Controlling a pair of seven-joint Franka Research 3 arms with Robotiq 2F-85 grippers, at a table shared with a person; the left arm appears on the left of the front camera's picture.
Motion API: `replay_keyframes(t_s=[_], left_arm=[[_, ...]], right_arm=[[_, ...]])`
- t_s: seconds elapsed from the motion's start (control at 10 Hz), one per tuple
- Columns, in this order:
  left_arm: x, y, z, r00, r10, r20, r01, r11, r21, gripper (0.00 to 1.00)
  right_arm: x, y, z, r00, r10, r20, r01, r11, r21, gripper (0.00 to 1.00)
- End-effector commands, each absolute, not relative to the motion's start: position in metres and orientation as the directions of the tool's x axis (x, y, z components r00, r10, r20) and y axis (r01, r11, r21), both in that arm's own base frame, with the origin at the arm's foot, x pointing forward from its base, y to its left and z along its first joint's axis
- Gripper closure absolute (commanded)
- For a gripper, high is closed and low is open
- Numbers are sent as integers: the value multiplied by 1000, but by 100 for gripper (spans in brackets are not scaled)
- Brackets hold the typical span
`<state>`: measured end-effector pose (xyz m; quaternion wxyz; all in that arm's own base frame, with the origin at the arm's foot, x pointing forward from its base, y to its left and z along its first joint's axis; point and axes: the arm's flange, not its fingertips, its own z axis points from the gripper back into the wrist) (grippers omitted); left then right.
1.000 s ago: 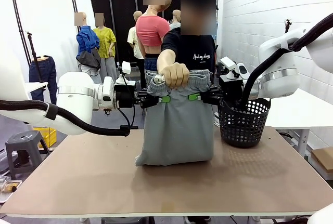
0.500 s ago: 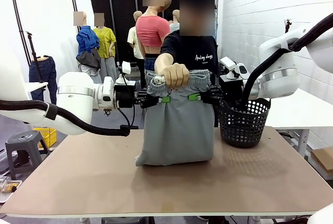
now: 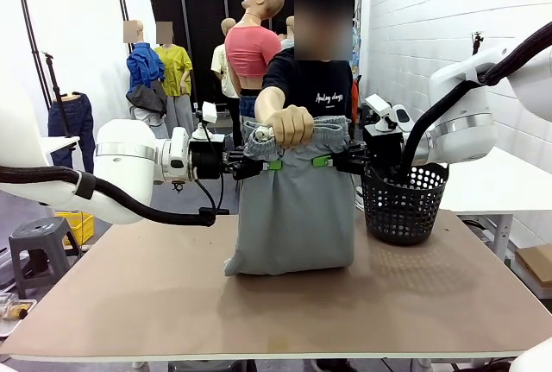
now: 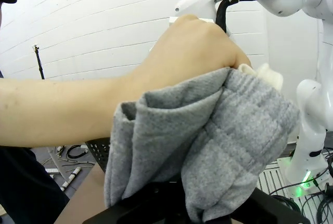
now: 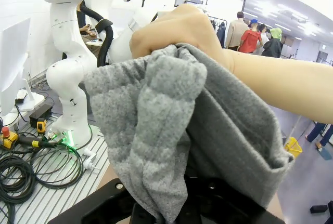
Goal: Fold the training pants.
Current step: Release the ends of the Training pants and then grab the overlapped ends.
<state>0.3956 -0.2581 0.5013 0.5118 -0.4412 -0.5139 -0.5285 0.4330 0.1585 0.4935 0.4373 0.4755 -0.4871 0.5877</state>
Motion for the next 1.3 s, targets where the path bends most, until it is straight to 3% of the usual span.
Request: replay_keyframes(t_s=[0.0, 0.3, 0.4, 0.8, 0.9, 1.2], left_arm=[[395, -258, 505, -93, -85, 992, 994, 58, 98, 100], [396, -258, 501, -87, -88, 992, 994, 52, 92, 100], [395, -257, 500, -86, -90, 992, 994, 54, 91, 92], [394, -255, 500, -99, -91, 991, 993, 49, 104, 13], [394, -254, 500, -103, -92, 990, 993, 48, 108, 0], [393, -254, 498, -106, -92, 990, 993, 43, 110, 0]], right_arm=[[431, 159, 494, -173, 39, 984, -975, -151, -166, 100], [435, 158, 493, -155, 57, 986, -978, -148, -145, 100], [436, 159, 493, -138, 57, 989, -980, -151, -128, 91], [437, 160, 494, -120, 63, 991, -982, -156, -109, 12], [437, 160, 494, -118, 64, 991, -982, -154, -107, 0], [438, 159, 495, -112, 64, 992, -983, -151, -102, 0]])
